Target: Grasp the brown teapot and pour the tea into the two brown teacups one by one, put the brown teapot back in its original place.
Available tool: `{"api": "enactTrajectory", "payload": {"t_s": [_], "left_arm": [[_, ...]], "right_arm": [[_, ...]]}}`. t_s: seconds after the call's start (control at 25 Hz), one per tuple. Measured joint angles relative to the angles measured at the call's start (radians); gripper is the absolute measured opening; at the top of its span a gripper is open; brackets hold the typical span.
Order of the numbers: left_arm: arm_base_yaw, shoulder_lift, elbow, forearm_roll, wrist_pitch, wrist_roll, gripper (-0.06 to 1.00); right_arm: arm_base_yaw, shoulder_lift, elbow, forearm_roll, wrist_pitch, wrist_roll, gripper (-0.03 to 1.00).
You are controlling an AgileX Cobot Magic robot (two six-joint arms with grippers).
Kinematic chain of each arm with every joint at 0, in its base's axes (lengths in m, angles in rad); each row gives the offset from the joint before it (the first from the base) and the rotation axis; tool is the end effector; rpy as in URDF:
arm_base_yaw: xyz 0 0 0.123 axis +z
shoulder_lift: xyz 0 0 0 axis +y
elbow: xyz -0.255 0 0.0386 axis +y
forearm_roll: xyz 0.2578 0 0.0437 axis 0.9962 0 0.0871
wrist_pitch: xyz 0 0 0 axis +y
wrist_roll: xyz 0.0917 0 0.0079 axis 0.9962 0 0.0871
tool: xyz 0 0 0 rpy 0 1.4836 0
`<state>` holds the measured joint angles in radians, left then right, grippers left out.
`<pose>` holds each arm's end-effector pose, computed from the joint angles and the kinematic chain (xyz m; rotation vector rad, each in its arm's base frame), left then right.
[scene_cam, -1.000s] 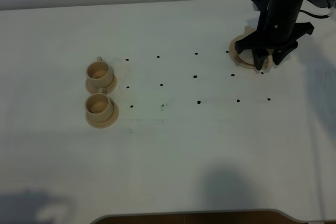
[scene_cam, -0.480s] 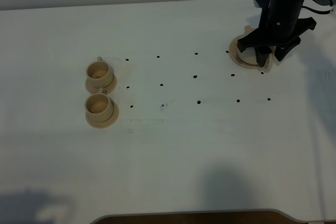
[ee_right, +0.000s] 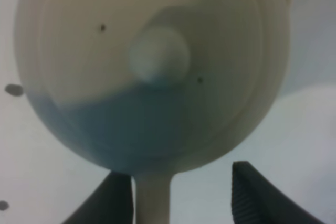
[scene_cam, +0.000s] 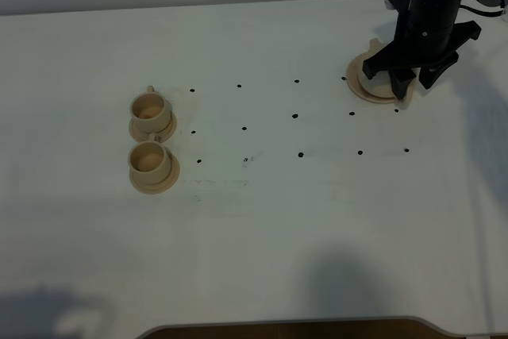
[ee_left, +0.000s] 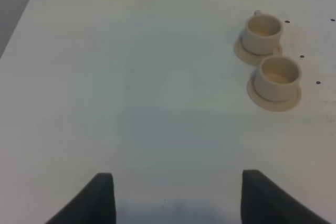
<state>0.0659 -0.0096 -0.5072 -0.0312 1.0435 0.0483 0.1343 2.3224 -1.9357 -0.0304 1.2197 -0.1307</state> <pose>0.0305 -0.0005 0.2853 -0.0163 2.0100 0.0358 0.4584 0.0593 0.1343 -0.4231 3.0605 -0.0444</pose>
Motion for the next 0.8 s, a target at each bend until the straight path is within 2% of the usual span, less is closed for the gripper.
{"api": "enactTrajectory", "payload": {"t_s": [0.8], "left_arm": [[0.000, 0.000, 0.000, 0.000, 0.000, 0.000, 0.55]], "right_arm": [[0.000, -0.020, 0.000, -0.019, 0.000, -0.075, 0.44]]}}
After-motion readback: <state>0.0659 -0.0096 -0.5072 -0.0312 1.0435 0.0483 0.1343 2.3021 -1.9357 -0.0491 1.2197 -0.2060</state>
